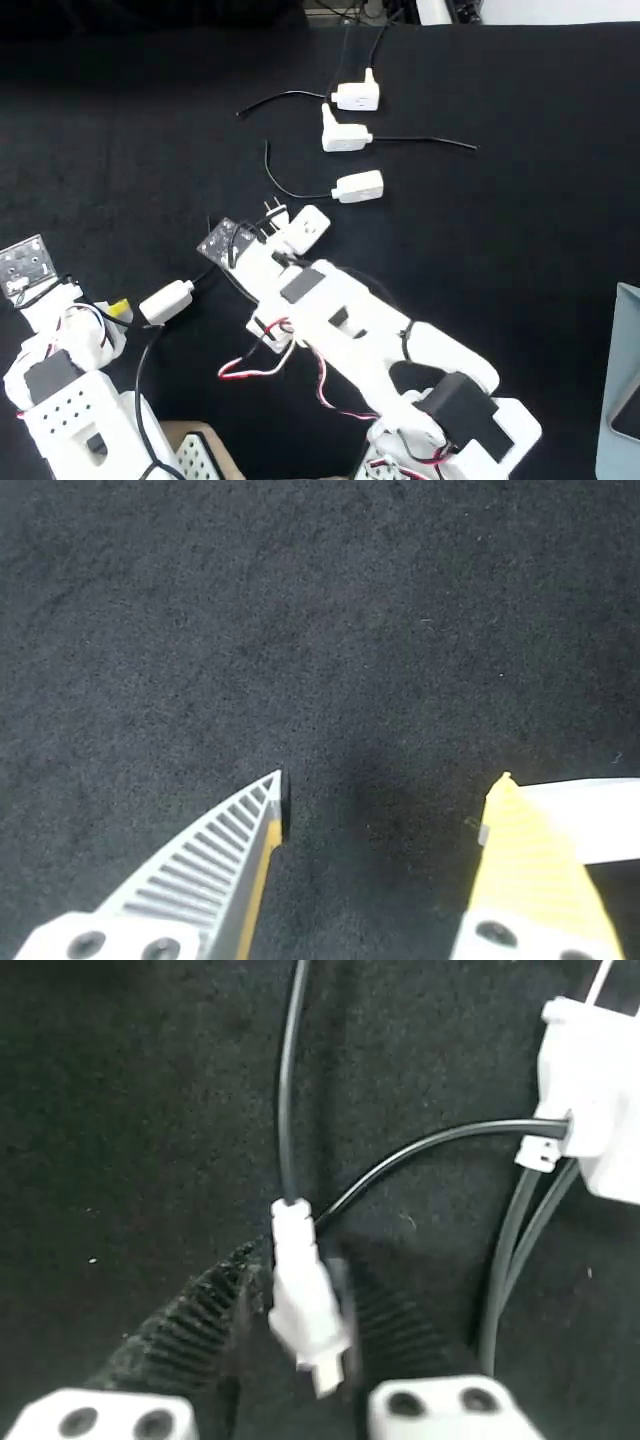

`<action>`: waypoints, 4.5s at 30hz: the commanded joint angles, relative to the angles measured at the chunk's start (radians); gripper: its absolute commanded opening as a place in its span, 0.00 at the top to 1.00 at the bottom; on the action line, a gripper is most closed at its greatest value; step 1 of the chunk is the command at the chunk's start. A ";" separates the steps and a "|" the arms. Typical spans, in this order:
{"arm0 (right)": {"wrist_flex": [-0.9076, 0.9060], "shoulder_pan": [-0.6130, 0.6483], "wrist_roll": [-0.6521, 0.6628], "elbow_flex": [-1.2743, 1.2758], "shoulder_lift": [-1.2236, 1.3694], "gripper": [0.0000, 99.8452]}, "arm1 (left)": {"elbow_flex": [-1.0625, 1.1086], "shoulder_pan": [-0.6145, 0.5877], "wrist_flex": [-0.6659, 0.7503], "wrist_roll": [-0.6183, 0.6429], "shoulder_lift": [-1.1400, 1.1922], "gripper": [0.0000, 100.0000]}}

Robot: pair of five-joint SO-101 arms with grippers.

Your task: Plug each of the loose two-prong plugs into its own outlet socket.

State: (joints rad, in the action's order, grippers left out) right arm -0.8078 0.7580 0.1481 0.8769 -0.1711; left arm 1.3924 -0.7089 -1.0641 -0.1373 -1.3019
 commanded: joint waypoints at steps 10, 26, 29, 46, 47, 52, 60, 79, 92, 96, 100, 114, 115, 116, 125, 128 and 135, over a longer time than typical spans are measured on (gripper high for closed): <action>-0.262 0.003 -0.066 -0.203 0.010 0.84 | -0.005 -0.001 0.017 0.002 -0.011 0.69; -0.187 -0.078 -0.066 -0.206 0.128 0.84 | -0.005 -0.002 0.017 0.000 -0.011 0.69; -0.178 -0.075 -0.068 -0.219 0.163 0.84 | -0.004 -0.002 0.017 0.000 -0.011 0.69; -0.178 -0.017 -0.066 -0.248 0.162 0.99 | -0.004 -0.002 0.017 -0.028 -0.011 0.69; -0.178 -0.017 -0.066 -0.248 0.162 0.99 | -0.002 -0.002 0.017 -0.029 -0.011 0.69; -0.178 -0.017 -0.087 -0.249 0.162 0.96 | 0.004 -0.002 0.017 -0.031 -0.011 0.69; -0.282 -0.017 -0.157 -0.360 0.170 0.87 | 0.004 -0.002 0.017 -0.031 -0.011 0.69; -0.276 -0.023 -0.157 -0.323 0.208 0.87 | 0.004 -0.002 0.017 -0.031 -0.011 0.69; -0.272 -0.023 -0.155 -0.378 0.265 0.99 | 0.004 -0.002 0.017 -0.031 -0.011 0.69; -0.272 -0.023 -0.155 -0.380 0.265 0.99 | 0.004 -0.002 0.017 -0.031 -0.011 0.69; -0.272 -0.017 -0.153 -0.380 0.263 0.99 | 0.004 -0.002 0.017 -0.031 -0.011 0.69; -0.315 -0.021 -0.187 -0.358 0.208 0.85 | 0.005 -0.002 0.017 -0.031 -0.011 0.69; -0.315 -0.021 -0.195 -0.360 0.211 0.85 | 0.005 -0.002 0.017 -0.032 -0.011 0.69; -0.315 -0.021 -0.196 -0.361 0.209 0.85 | 0.005 -0.002 0.017 -0.032 -0.011 0.69; -0.342 -0.029 -0.193 -0.358 0.119 0.85 | 0.005 -0.002 0.017 -0.032 -0.011 0.69; -0.341 -0.072 -0.192 -0.358 0.110 0.85 | 0.005 -0.002 0.017 -0.032 -0.011 0.69; -0.334 -0.100 -0.193 -0.358 0.185 0.85 | 0.005 -0.002 0.017 -0.032 -0.011 0.69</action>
State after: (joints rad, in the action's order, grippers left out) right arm -1.1439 0.6736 -0.0422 0.5516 -0.0100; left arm 1.4016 -0.7089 -1.0641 -0.1588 -1.3019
